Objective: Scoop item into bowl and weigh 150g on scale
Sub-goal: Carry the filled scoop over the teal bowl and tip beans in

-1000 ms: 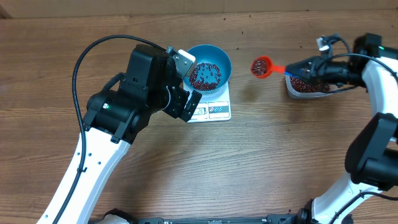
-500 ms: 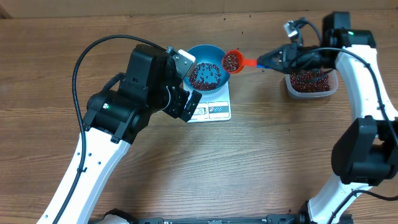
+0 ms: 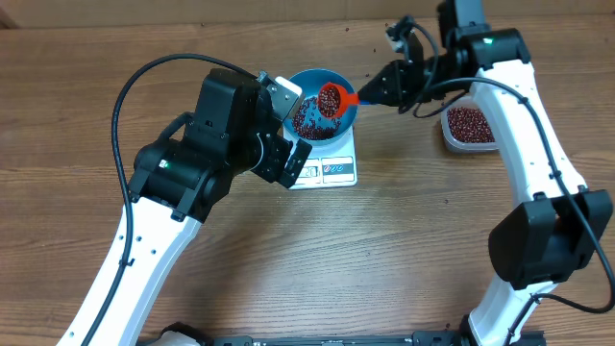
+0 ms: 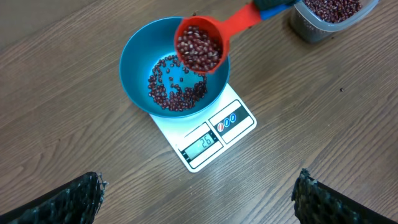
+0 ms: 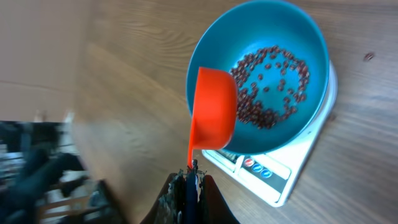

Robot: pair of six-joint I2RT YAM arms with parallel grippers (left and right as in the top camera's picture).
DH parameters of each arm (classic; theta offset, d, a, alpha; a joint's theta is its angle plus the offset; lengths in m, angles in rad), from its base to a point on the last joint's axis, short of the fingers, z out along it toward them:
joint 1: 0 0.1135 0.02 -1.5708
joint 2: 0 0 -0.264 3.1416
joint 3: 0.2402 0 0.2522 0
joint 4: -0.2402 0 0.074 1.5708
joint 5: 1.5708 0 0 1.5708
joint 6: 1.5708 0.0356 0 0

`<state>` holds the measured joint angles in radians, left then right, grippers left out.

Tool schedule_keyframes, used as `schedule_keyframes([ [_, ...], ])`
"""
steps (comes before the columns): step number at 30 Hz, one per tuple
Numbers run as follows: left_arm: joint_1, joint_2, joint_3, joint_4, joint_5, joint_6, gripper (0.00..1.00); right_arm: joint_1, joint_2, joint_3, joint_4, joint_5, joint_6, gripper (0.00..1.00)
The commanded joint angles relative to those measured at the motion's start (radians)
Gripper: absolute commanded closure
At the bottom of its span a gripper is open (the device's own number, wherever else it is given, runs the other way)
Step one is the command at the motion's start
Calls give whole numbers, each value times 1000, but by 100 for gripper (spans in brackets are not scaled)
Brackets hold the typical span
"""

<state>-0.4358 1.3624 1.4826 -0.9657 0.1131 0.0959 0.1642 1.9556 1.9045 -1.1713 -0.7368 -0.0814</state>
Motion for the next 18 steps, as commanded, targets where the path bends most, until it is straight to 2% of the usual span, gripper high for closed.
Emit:
schedule_keyframes([
  [1, 5, 7, 7, 0, 8, -10, 1, 46, -13, 66, 1, 192, 40, 96],
  [18, 5, 7, 7, 0, 8, -10, 1, 295, -100, 87, -4, 795, 60, 96],
])
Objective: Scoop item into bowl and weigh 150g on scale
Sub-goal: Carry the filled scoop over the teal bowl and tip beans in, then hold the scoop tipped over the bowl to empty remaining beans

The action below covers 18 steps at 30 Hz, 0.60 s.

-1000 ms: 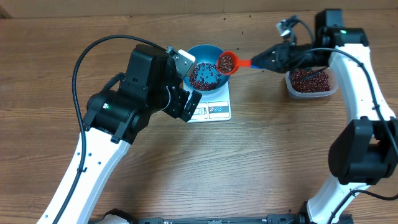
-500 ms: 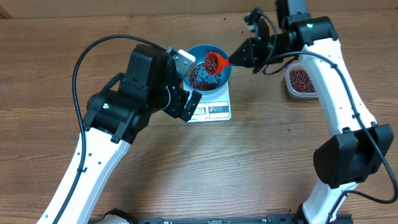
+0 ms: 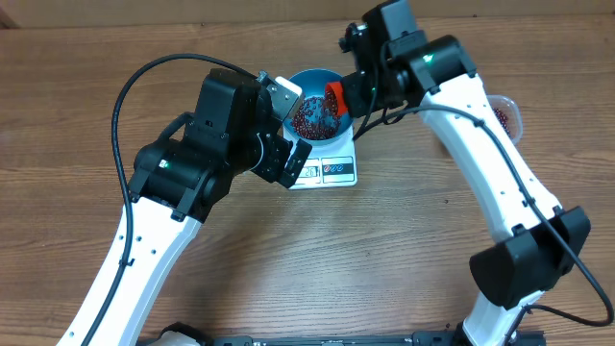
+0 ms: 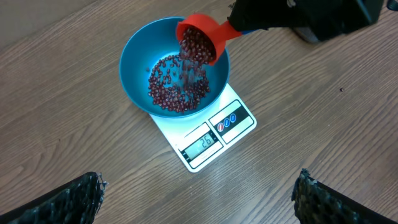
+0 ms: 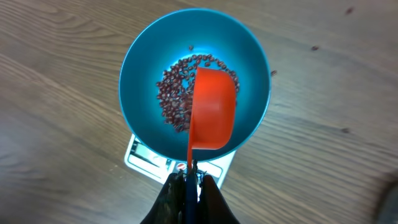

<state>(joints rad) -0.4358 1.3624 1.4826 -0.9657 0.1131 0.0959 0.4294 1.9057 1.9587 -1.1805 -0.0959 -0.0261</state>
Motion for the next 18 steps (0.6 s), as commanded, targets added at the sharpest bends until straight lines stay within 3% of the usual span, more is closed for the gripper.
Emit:
schedule_keyframes([
  [1, 5, 7, 7, 0, 8, -10, 1, 39, -50, 32, 5, 171, 5, 96],
  [18, 5, 7, 7, 0, 8, -10, 0, 76, -50, 32, 8, 218, 4, 96],
])
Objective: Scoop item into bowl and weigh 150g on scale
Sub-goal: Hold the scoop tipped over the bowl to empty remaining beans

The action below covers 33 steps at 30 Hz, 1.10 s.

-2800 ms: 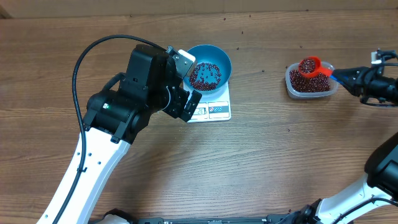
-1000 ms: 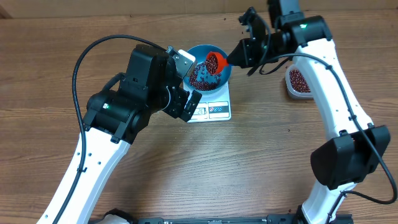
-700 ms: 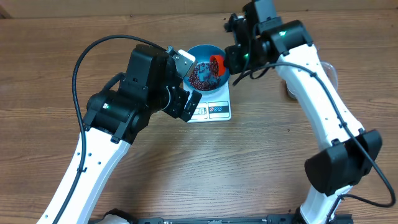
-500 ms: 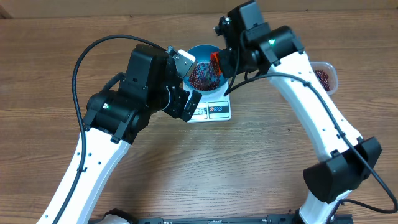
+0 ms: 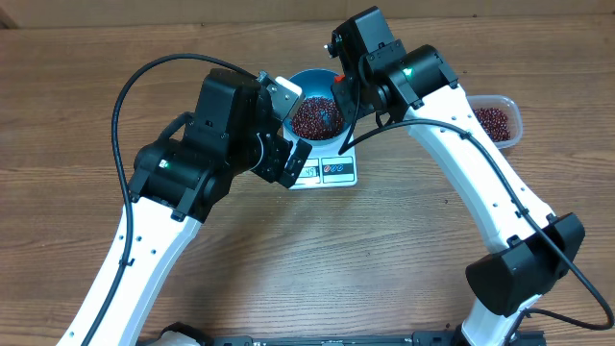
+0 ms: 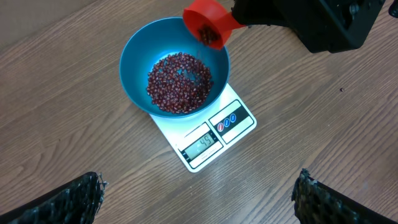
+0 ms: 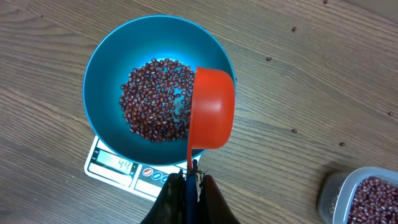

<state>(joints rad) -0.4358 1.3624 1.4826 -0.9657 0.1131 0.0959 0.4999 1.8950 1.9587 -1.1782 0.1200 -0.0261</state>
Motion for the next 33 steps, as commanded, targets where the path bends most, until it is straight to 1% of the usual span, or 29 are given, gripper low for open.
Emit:
schedule_keyframes([
  [1, 5, 7, 7, 0, 8, -10, 0, 5, -40, 32, 6, -3, 4, 96],
  [8, 5, 7, 7, 0, 8, -10, 0, 6, -40, 32, 6, -70, 0, 96],
  [12, 5, 7, 7, 0, 8, -10, 1, 6, -40, 32, 15, -35, -2, 96],
  [33, 5, 7, 7, 0, 8, -10, 0, 30, -40, 32, 18, -45, 11, 96],
])
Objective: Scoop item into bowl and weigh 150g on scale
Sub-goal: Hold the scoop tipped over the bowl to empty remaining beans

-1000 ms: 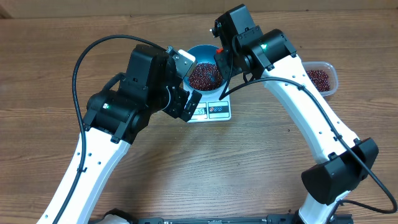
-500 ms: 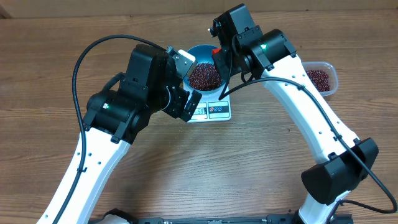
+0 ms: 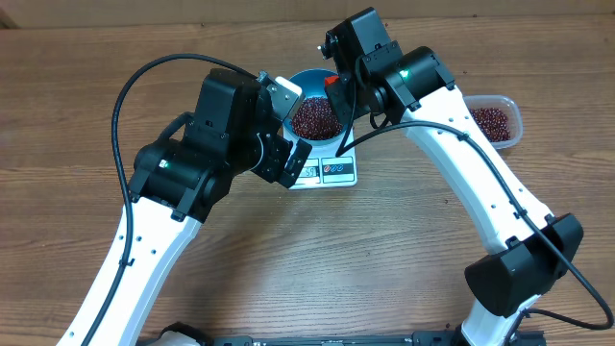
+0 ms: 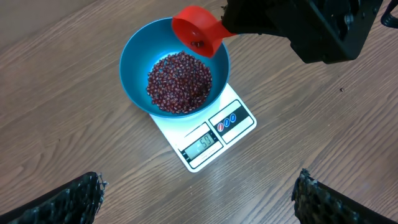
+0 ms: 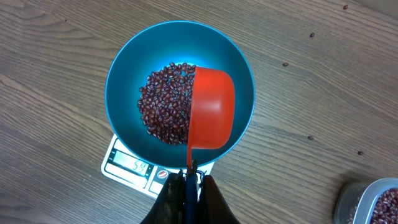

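Observation:
A blue bowl (image 4: 174,71) holding a heap of red beans (image 4: 179,83) sits on a white scale (image 4: 208,140) whose display reads about 59. My right gripper (image 5: 187,179) is shut on the handle of the red scoop (image 5: 211,116), which is turned over above the bowl with only a few beans left inside (image 4: 196,43). In the overhead view the scoop (image 3: 332,85) hangs over the bowl's right rim. My left gripper (image 4: 199,196) hovers open, high above the table in front of the scale, its fingertips (image 4: 78,193) wide apart.
A clear tub of red beans (image 3: 493,122) stands at the right of the table, its corner also showing in the right wrist view (image 5: 373,199). A few stray beans (image 5: 285,64) lie on the wood beyond the bowl.
The right gripper with the scoop has shifted a little further over the bowl, and the scoop is nearly empty. The scale reading has gone up from the forties to the fifties. Left arm unchanged.
The right gripper held a full scoop level over the bowl, the scale reading 26. Then the scoop was tipped with beans falling. Then the heap was larger and the reading in the forties. Now the scoop is almost empty and the reading is higher.

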Robot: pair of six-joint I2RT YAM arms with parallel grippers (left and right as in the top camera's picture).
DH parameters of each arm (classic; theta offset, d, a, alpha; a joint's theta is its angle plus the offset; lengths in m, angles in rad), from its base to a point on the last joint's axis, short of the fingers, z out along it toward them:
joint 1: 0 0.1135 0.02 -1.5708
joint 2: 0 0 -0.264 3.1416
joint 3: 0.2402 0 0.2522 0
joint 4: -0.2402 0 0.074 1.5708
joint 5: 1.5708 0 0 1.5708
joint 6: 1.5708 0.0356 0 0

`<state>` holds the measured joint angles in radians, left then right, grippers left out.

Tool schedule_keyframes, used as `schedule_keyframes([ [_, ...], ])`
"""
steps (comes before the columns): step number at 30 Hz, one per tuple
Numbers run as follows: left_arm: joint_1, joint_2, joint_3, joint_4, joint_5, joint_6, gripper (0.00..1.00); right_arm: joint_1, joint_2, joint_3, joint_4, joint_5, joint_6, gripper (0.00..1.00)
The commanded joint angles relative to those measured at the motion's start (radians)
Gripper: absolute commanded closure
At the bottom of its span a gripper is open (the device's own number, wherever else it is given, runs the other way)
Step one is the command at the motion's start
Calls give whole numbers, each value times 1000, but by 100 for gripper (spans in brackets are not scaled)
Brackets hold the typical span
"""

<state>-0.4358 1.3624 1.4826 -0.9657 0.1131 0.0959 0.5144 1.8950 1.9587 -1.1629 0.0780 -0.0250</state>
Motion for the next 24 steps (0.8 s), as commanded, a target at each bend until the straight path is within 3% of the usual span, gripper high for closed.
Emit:
schedule_keyframes([
  [1, 5, 7, 7, 0, 8, -10, 0, 19, -40, 32, 3, 2, 10, 96],
  [24, 5, 7, 7, 0, 8, -10, 0, 64, -40, 32, 26, 110, 10, 96],
])
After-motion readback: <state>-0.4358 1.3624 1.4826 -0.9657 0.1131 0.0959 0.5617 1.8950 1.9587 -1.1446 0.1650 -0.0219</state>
